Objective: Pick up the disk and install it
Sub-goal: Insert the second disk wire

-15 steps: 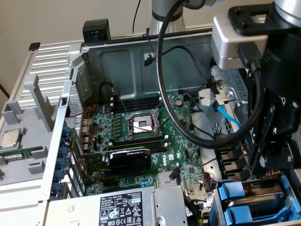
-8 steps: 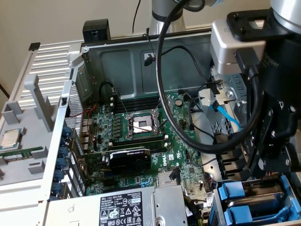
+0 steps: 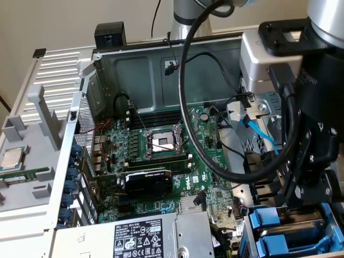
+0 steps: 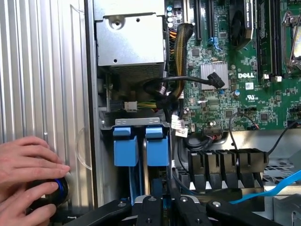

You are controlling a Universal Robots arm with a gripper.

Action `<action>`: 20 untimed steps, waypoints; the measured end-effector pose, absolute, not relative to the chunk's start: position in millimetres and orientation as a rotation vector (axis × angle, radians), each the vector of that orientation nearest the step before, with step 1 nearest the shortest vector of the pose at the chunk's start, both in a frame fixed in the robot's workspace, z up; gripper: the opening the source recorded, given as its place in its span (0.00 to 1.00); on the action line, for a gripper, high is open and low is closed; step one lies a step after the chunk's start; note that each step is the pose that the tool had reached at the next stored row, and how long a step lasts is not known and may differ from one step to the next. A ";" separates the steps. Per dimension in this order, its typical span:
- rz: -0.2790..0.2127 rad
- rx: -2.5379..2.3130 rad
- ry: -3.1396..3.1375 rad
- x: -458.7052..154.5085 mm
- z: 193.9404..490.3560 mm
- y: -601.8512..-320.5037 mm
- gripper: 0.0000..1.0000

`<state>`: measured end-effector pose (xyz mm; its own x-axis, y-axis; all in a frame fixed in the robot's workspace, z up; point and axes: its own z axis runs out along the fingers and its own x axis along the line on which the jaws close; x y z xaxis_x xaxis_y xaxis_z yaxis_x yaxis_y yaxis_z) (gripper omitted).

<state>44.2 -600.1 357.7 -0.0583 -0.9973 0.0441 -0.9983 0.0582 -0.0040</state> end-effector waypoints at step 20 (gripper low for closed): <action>-0.012 2.170 -2.285 44.0 354.7 -609.9 0.16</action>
<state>44.0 -609.9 354.7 -0.0520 -0.9986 -0.0125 -0.9986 0.0520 -0.0009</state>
